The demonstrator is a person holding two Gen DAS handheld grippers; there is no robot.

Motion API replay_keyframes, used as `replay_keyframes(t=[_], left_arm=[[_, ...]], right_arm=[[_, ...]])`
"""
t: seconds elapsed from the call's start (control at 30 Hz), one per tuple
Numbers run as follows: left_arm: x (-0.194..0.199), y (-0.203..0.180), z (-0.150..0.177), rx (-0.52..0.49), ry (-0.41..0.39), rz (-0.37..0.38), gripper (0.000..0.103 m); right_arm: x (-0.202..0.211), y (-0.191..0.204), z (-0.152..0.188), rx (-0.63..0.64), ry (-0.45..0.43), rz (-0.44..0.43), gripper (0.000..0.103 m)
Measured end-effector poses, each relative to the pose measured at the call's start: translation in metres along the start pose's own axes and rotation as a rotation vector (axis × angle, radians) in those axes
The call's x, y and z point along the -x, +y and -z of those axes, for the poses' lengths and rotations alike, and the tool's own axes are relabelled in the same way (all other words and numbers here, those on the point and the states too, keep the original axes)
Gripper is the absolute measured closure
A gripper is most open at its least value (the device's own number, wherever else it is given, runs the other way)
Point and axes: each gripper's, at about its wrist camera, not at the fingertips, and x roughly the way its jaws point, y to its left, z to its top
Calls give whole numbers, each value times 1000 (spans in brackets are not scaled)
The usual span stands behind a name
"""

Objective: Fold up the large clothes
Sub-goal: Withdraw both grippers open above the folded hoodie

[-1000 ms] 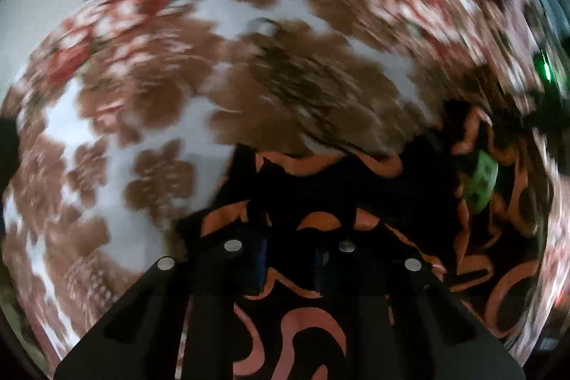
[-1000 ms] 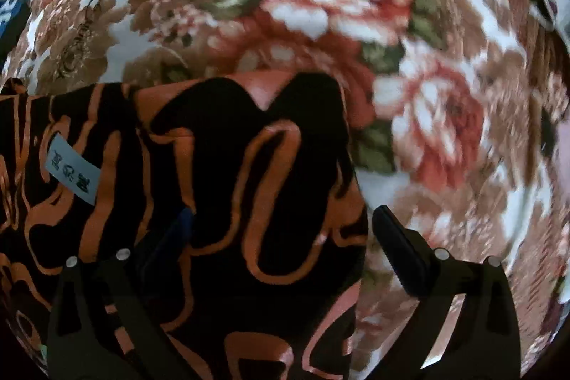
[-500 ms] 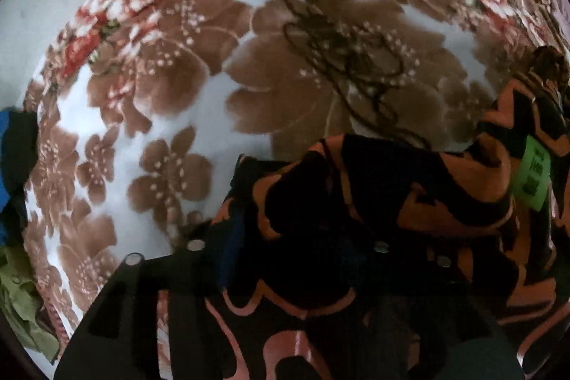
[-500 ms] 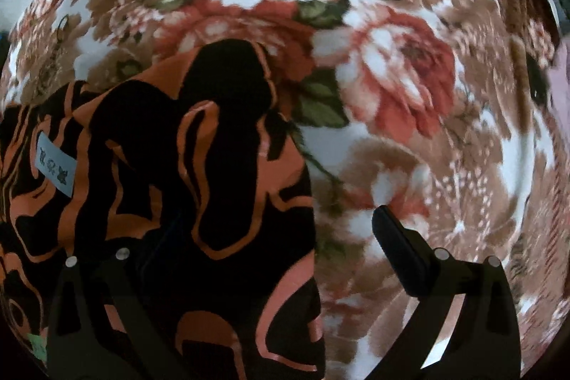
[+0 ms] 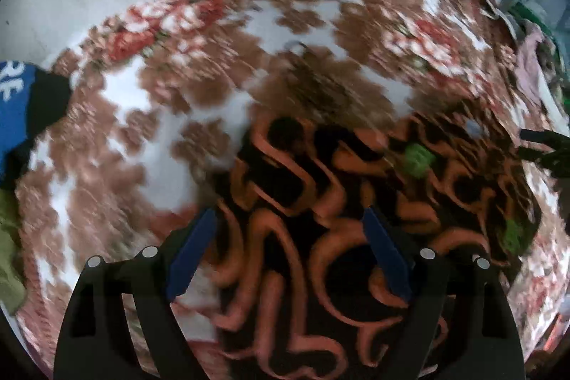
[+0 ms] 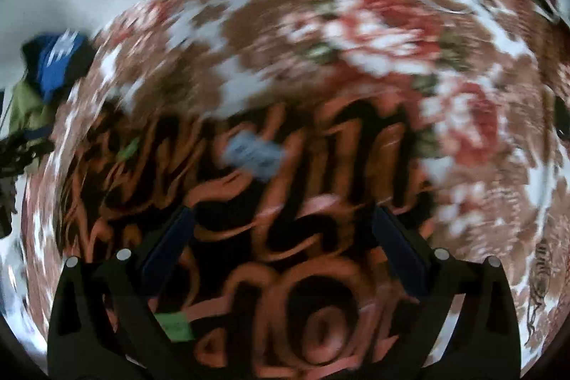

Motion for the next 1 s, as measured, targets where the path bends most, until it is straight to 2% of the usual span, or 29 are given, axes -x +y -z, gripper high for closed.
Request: replay_keyframes(t=[0.03, 0.07, 0.17, 0.2, 0.27, 0.33, 0.47, 0.53, 0.63, 0.73, 0.8, 0.87, 0.93, 1.0], left_arm=[[-5, -8, 10, -8, 7, 1, 11], [-17, -19, 21, -33, 22, -41, 5], [-49, -30, 44, -83, 85, -151, 5], [-55, -29, 49, -80, 77, -156, 4], [-69, -21, 59, -74, 77, -168, 4], [-75, -13, 66, -63, 57, -160, 4], [-78, -3, 79, -53, 26, -177, 4], [-74, 2, 83, -7, 28, -172, 4], [-58, 3, 84, 36, 29, -196, 4], [-34, 1, 85, 5, 20, -251, 4], [-15, -3, 90, -30, 7, -287, 4], [4, -5, 97, -12, 0, -316, 5], [21, -9, 105, -5, -10, -297, 5], [30, -13, 111, -30, -15, -310, 5]], right_arm=[[-5, 10, 8, 29, 9, 7, 5], [-12, 20, 13, 53, 22, 16, 5], [-45, 27, 28, 66, 84, 34, 5], [-52, 23, 34, 61, 105, 32, 5], [-56, 18, 41, 106, 94, 38, 5], [-60, 15, 48, 204, 72, 101, 5], [-64, -18, 56, 136, 58, 91, 5], [-65, -24, 59, 132, 53, 71, 5], [-61, -19, 60, 151, 39, 97, 5], [-43, -13, 57, 110, 12, 117, 5], [-19, 2, 62, 105, -35, 90, 5], [-3, 23, 67, 127, -63, 70, 5], [12, 47, 74, 122, -88, 38, 5], [17, 69, 76, 94, -93, -1, 5]])
